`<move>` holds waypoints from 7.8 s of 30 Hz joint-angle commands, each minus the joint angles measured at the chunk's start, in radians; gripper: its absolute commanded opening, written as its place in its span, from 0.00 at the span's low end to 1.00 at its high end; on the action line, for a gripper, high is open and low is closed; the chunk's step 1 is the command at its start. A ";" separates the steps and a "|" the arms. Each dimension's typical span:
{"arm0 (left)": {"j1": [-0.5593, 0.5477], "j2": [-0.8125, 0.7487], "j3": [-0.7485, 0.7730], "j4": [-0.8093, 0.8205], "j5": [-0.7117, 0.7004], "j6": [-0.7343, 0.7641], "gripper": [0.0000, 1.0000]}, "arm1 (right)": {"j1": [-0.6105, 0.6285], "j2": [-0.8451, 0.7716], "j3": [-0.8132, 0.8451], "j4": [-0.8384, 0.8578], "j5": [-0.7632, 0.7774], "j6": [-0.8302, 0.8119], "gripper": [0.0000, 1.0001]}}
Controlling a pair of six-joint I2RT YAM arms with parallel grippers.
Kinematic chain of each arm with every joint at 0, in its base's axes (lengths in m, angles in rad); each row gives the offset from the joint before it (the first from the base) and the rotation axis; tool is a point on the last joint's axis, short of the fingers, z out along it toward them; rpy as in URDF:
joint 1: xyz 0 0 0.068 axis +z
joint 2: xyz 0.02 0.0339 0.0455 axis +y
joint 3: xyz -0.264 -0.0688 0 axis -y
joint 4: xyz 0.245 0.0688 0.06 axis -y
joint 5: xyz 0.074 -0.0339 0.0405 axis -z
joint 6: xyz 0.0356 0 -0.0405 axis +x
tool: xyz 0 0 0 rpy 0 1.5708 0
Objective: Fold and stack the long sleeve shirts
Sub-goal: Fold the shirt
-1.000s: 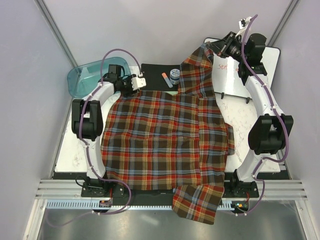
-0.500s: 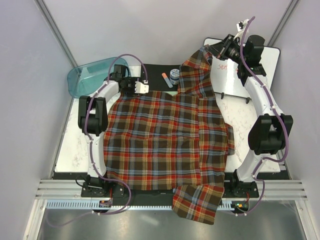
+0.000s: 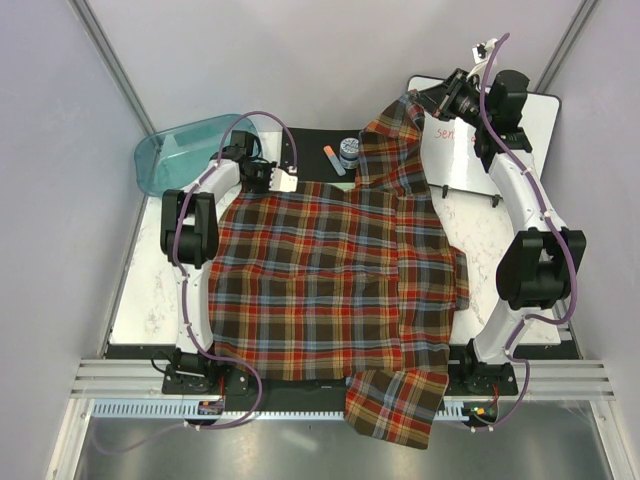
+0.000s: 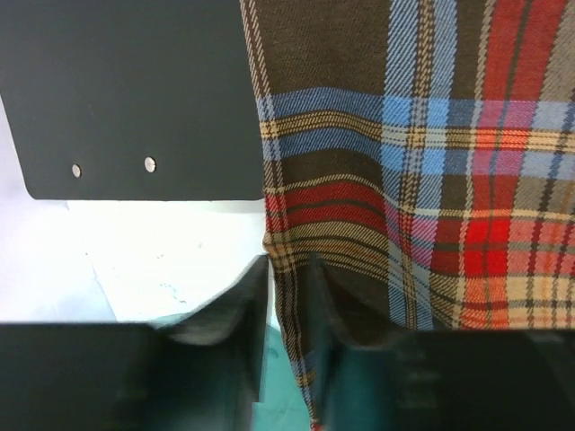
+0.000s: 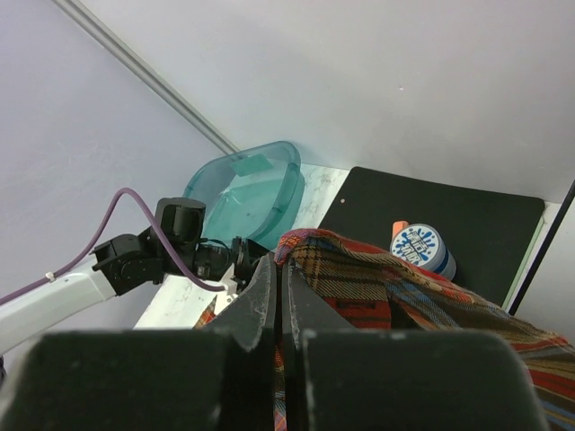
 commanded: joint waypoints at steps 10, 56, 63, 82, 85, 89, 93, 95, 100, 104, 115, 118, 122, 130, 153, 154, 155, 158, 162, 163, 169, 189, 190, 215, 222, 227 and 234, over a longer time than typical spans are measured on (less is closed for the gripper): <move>0.000 -0.041 0.072 -0.113 0.028 0.054 0.02 | 0.003 -0.071 0.019 0.020 -0.024 -0.006 0.00; -0.006 -0.946 -0.773 -0.145 -0.007 0.016 0.02 | 0.003 -1.129 -0.495 -0.624 0.025 -0.040 0.00; -0.029 -0.998 -0.900 -0.157 -0.024 -0.003 0.02 | 0.003 -1.251 -0.574 -0.750 0.005 -0.095 0.00; -0.069 -0.925 -0.953 -0.177 -0.072 -0.133 0.02 | 0.003 -1.122 -0.582 -0.677 0.083 -0.193 0.00; -0.079 -0.932 -0.925 -0.221 -0.077 -0.150 0.02 | 0.003 -1.096 -0.529 -0.661 0.094 -0.212 0.00; -0.089 -0.943 -0.942 -0.238 -0.083 -0.153 0.02 | 0.003 -1.073 -0.489 -0.647 0.085 -0.241 0.00; -0.095 -0.917 -0.980 -0.238 -0.080 -0.151 0.02 | 0.003 -1.064 -0.530 -0.640 -0.008 -0.281 0.00; -0.098 -0.917 -0.999 -0.238 -0.073 -0.155 0.04 | 0.003 -1.061 -0.550 -0.638 -0.035 -0.305 0.00; -0.098 -0.998 -0.993 -0.264 -0.046 -0.197 0.27 | 0.003 -1.047 -0.614 -0.629 -0.078 -0.333 0.00; -0.086 -1.123 -0.928 -0.291 0.121 -0.318 0.51 | 0.004 -1.070 -0.711 -0.572 -0.115 -0.231 0.00; -0.086 -1.388 -0.982 -0.090 0.361 -0.871 0.82 | 0.157 -0.986 -0.894 -0.212 -0.017 -0.090 0.00; -0.087 -1.447 -1.045 0.005 0.294 -1.007 0.82 | 0.271 -0.842 -0.852 -0.192 0.061 -0.153 0.00; -0.086 -1.501 -1.089 0.071 0.183 -1.197 0.82 | 0.411 -0.639 -0.788 -0.148 0.177 -0.187 0.00; -0.073 -1.535 -1.135 0.102 0.071 -1.481 0.94 | 0.633 -0.375 -0.713 0.035 0.258 -0.172 0.50; -0.731 -0.923 -0.905 0.280 -0.375 -1.385 0.80 | 0.093 -0.432 -0.804 -0.525 -0.003 -0.428 0.56; -0.762 -0.897 -0.885 0.291 -0.409 -1.388 0.81 | 0.086 -0.424 -0.814 -0.523 -0.001 -0.428 0.55; -0.821 -0.880 -0.879 0.310 -0.431 -1.391 0.82 | 0.077 -0.421 -0.817 -0.523 -0.004 -0.430 0.54; -0.895 -0.804 -0.859 0.360 -0.569 -1.408 0.81 | 0.046 -0.398 -0.823 -0.526 -0.020 -0.439 0.54; -0.912 -0.713 -0.818 0.381 -0.632 -1.415 0.72 | 0.037 -0.360 -0.814 -0.546 -0.023 -0.474 0.54; -0.914 -0.695 -0.801 0.381 -0.641 -1.412 0.72 | 0.034 -0.347 -0.809 -0.554 -0.026 -0.479 0.54; -0.912 -0.621 -0.782 0.429 -0.690 -1.411 0.69 | 0.024 -0.330 -0.812 -0.562 -0.037 -0.511 0.53; -0.848 -0.641 -0.663 0.242 -0.503 -1.362 0.02 | 0.020 -0.312 -0.797 -0.569 -0.043 -0.581 0.59; -0.848 -0.660 -0.655 0.214 -0.462 -1.356 0.02 | 0.018 -0.310 -0.788 -0.568 -0.038 -0.588 0.59; -1.110 -0.733 -0.243 -0.372 0.261 -1.066 0.02 | 0.119 -0.186 -0.711 -0.393 -0.147 -0.523 0.40; -1.120 -0.607 -0.106 -0.404 0.269 -1.109 0.02 | 0.181 -0.211 -0.794 -0.400 -0.171 -0.548 0.38; -1.034 -0.605 -0.130 -0.372 0.307 -1.211 0.02 | 0.201 -0.206 -0.825 -0.434 -0.170 -0.588 0.37; -0.732 -0.658 -0.195 -0.271 0.402 -1.339 0.02 | 0.199 -0.171 -0.729 -0.482 -0.144 -0.632 0.42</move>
